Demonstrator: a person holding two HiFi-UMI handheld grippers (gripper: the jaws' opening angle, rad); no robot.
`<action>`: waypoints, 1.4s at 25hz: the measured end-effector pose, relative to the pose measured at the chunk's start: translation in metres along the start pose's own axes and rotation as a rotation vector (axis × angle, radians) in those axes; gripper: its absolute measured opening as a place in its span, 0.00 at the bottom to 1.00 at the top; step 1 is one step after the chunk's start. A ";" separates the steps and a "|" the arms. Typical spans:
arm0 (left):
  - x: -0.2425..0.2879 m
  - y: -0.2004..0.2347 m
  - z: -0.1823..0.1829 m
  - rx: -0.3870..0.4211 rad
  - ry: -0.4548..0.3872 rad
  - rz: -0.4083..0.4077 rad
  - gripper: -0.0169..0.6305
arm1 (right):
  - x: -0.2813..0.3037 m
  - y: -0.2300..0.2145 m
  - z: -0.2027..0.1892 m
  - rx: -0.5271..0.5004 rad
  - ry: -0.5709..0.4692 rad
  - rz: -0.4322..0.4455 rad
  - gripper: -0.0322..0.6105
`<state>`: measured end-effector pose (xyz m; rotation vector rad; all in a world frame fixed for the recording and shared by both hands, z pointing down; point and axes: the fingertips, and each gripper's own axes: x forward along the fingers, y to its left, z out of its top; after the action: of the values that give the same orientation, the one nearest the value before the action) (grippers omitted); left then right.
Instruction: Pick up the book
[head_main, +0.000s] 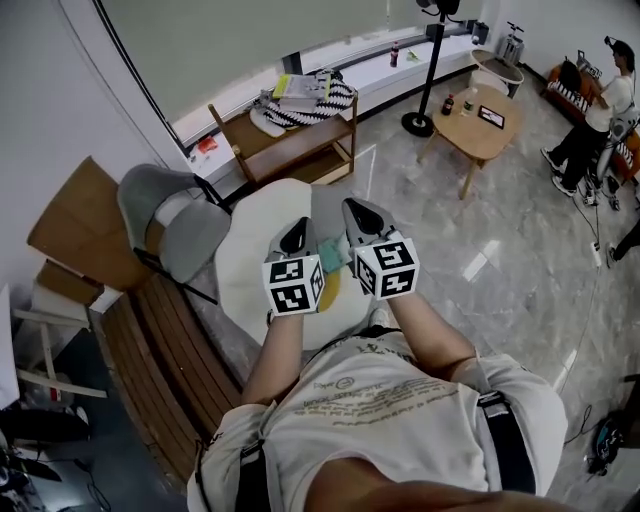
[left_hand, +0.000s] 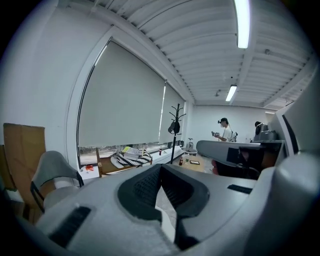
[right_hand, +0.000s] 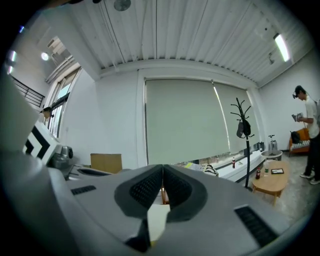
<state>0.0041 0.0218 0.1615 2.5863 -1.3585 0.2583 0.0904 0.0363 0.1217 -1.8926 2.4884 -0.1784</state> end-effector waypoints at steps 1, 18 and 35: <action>0.008 -0.001 0.000 -0.001 0.008 0.004 0.05 | 0.006 -0.008 -0.001 0.006 0.009 0.004 0.09; 0.124 -0.002 -0.013 -0.085 0.119 0.161 0.05 | 0.091 -0.112 -0.037 0.088 0.155 0.140 0.09; 0.171 0.006 -0.034 -0.111 0.193 0.203 0.05 | 0.128 -0.149 -0.087 0.135 0.284 0.188 0.09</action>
<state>0.0929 -0.1071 0.2376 2.2701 -1.5174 0.4392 0.1927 -0.1188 0.2302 -1.6735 2.7301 -0.6346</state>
